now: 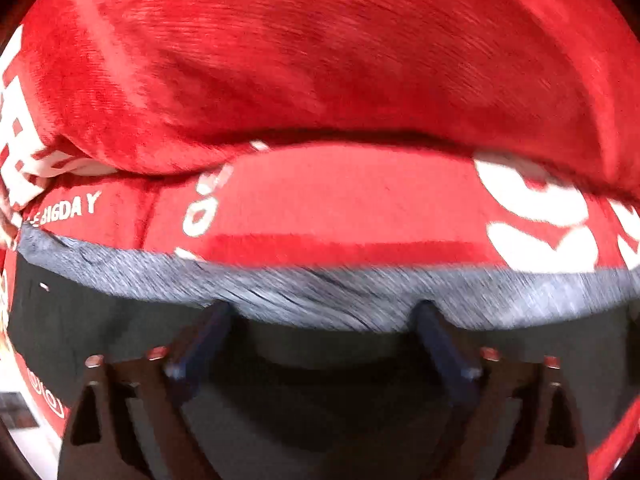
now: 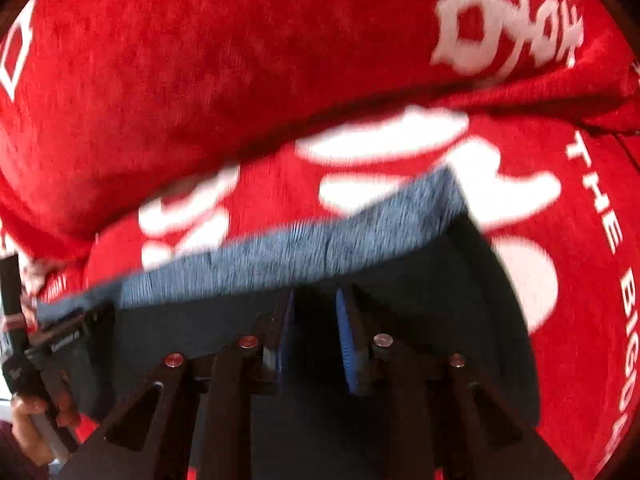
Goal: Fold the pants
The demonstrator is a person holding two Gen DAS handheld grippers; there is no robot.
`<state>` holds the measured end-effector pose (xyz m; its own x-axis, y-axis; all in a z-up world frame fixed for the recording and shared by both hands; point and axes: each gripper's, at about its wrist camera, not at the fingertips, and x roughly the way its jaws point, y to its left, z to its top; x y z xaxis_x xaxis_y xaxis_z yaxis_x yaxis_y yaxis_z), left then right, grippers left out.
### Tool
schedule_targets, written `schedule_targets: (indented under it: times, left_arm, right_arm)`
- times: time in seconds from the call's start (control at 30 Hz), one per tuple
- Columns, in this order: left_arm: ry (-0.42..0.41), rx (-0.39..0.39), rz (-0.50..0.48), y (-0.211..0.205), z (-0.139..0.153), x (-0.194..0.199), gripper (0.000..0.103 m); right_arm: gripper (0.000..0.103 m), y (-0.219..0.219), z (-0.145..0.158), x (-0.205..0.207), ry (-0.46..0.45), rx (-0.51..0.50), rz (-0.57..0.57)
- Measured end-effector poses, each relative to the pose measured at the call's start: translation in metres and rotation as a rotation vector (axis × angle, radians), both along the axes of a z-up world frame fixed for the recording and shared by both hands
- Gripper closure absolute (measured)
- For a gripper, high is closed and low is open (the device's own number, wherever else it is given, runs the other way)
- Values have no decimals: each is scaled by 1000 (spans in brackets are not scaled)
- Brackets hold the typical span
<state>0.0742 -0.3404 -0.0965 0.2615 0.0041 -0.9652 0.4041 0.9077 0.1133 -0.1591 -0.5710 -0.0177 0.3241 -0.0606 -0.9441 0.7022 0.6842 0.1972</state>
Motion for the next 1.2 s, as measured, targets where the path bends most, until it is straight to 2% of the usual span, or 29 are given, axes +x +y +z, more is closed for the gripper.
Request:
schedule_targets:
  times: [0.07, 0.2, 0.33, 0.4, 0.57, 0.67, 0.87, 1.03, 1.13, 1.2]
  left_arm:
    - [-6, 38, 30, 9, -1, 12, 6]
    - [6, 53, 78, 43, 16, 27, 6]
    - [-32, 89, 23, 78, 44, 17, 6]
    - [-42, 115, 1, 97, 51, 10, 6]
    - [-15, 133, 24, 155, 47, 9, 6]
    - [-8, 123, 52, 186, 43, 15, 6]
    - [-28, 108, 48, 245, 44, 29, 6]
    - [-66, 140, 91, 311, 37, 55, 6]
    - [-49, 155, 143, 349, 20, 71, 6]
    - [-28, 100, 148, 367, 11, 77, 0]
  right_arm:
    - [79, -5, 2, 1, 37, -40, -25]
    - [73, -1, 17, -13, 53, 9, -54]
    - [64, 21, 33, -35, -33, 150, -73]
    - [62, 38, 32, -38, -60, 225, -57]
    - [62, 121, 30, -25, -117, 396, 56]
    - [62, 176, 21, -3, -142, 493, 122]
    - [62, 278, -32, 66, -140, 686, 178]
    - [62, 330, -58, 90, -124, 742, 146]
    - [62, 341, -66, 89, -135, 745, 90]
    - [62, 340, -65, 86, -158, 733, 61]
